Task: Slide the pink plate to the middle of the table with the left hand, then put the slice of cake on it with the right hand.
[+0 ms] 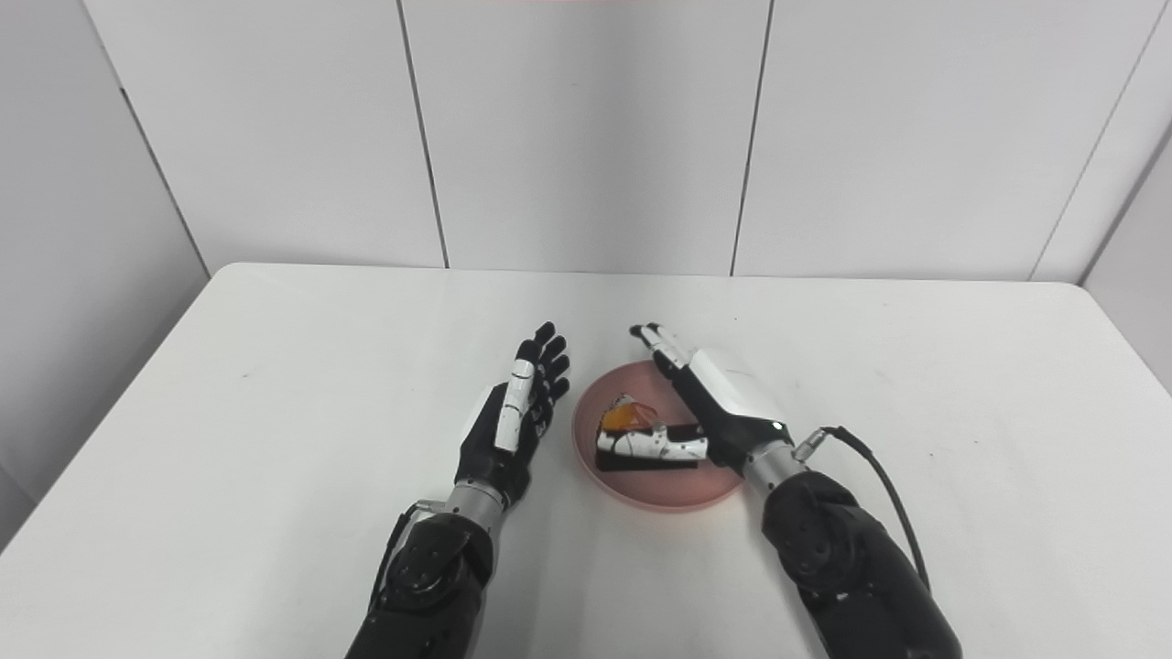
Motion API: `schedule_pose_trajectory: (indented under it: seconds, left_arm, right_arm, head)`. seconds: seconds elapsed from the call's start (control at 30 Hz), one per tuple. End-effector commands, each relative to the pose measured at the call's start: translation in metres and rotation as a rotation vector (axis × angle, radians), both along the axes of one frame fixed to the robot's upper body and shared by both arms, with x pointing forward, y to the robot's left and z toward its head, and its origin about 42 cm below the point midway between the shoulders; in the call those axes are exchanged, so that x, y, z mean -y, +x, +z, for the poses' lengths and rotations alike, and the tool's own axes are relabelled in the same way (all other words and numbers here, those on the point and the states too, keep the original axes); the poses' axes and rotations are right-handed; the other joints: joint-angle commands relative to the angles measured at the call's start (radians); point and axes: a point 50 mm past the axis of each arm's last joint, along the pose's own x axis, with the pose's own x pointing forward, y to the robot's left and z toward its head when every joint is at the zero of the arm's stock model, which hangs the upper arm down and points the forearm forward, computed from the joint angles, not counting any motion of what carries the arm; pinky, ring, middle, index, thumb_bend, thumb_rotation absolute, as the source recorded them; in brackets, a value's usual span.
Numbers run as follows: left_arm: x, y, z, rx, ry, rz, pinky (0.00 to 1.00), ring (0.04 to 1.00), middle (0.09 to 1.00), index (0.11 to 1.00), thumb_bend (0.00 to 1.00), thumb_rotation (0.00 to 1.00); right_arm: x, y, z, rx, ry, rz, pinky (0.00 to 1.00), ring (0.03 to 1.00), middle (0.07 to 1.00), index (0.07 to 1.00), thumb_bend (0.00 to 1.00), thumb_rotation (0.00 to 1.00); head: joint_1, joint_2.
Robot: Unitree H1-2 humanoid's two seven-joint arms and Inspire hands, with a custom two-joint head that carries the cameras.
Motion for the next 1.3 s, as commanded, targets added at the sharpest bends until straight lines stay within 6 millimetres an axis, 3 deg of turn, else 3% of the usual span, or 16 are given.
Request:
schedule_pose_trajectory:
  seconds: [0.0, 0.37, 0.7, 1.1, 1.27]
  left_arm:
    - [-0.007, -0.002, -0.006, 0.008, 0.008, 0.024, 1.0, 1.0, 1.0, 1.0, 0.65, 1.0]
    - [-0.005, 0.0, -0.007, 0.013, 0.011, 0.026, 1.0, 1.0, 1.0, 1.0, 0.66, 1.0]
    - [-0.004, 0.0, -0.008, 0.012, 0.017, 0.024, 1.0, 1.0, 1.0, 1.0, 0.64, 1.0]
    - [-0.004, -0.001, -0.011, 0.028, 0.04, 0.058, 1.0, 1.0, 1.0, 1.0, 0.61, 1.0]
    - [-0.008, -0.001, -0.012, 0.017, 0.045, 0.052, 1.0, 1.0, 1.0, 1.0, 0.61, 1.0]
  right_arm:
    - [-0.002, 0.002, 0.02, 0.104, 0.123, 0.007, 0.92, 0.99, 1.0, 1.0, 0.66, 0.84]
    - [0.026, -0.013, 0.023, 0.121, 0.388, -0.065, 0.96, 1.0, 1.0, 1.0, 0.6, 1.0]
    - [0.04, -0.016, 0.01, 0.037, 0.592, -0.142, 1.0, 1.0, 1.0, 1.0, 0.65, 1.0]
    - [0.056, -0.012, -0.004, -0.013, 0.845, -0.164, 0.97, 0.969, 0.984, 0.994, 0.61, 1.0]
    - [0.055, -0.015, -0.014, -0.049, 0.849, -0.182, 0.97, 0.969, 0.989, 0.999, 0.63, 1.0]
  head:
    - [0.0, -0.002]
    - [0.042, -0.011]
    - [0.035, -0.013]
    - [0.072, -0.027]
    - [0.03, -0.025]
